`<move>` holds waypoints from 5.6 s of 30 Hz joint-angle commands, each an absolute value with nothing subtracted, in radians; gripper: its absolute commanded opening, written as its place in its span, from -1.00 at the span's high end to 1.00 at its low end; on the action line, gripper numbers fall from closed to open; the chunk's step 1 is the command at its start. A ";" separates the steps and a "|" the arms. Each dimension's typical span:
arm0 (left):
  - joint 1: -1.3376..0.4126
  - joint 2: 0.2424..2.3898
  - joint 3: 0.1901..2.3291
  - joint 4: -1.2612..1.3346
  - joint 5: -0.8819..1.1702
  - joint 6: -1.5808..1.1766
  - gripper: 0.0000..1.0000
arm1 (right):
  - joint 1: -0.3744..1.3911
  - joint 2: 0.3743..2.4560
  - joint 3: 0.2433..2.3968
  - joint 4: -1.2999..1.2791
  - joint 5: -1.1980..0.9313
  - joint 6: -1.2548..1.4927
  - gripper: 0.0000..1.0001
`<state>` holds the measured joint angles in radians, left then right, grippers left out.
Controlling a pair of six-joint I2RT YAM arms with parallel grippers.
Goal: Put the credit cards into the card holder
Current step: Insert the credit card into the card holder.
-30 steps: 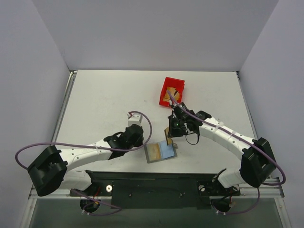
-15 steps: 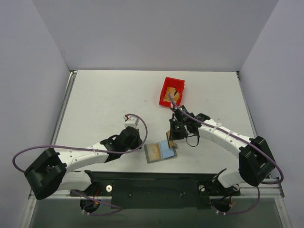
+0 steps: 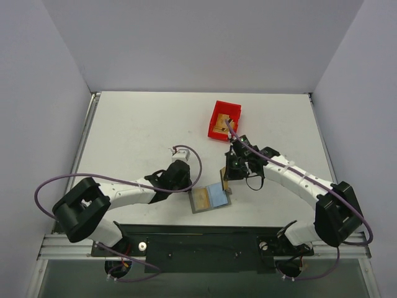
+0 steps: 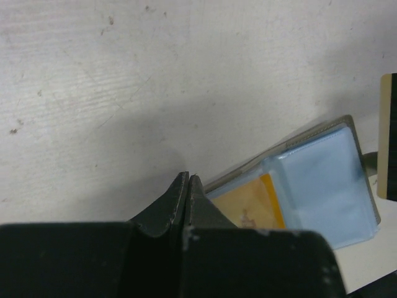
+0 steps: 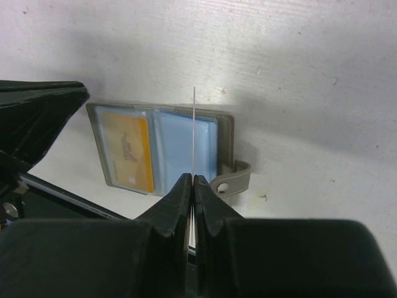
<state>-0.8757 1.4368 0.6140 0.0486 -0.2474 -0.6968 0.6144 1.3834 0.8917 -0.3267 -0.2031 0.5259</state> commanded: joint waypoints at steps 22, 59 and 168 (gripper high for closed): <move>-0.985 1.598 0.756 0.212 -0.114 -0.689 1.00 | 0.618 1.491 0.976 -0.495 -0.239 0.509 1.00; -0.971 1.744 0.724 0.313 -0.006 -0.799 1.00 | 0.545 1.401 0.842 -0.382 -0.401 0.526 1.00; -0.993 1.281 0.506 -0.118 -0.186 -0.839 1.00 | 0.793 1.591 0.798 -0.290 -0.285 0.672 1.00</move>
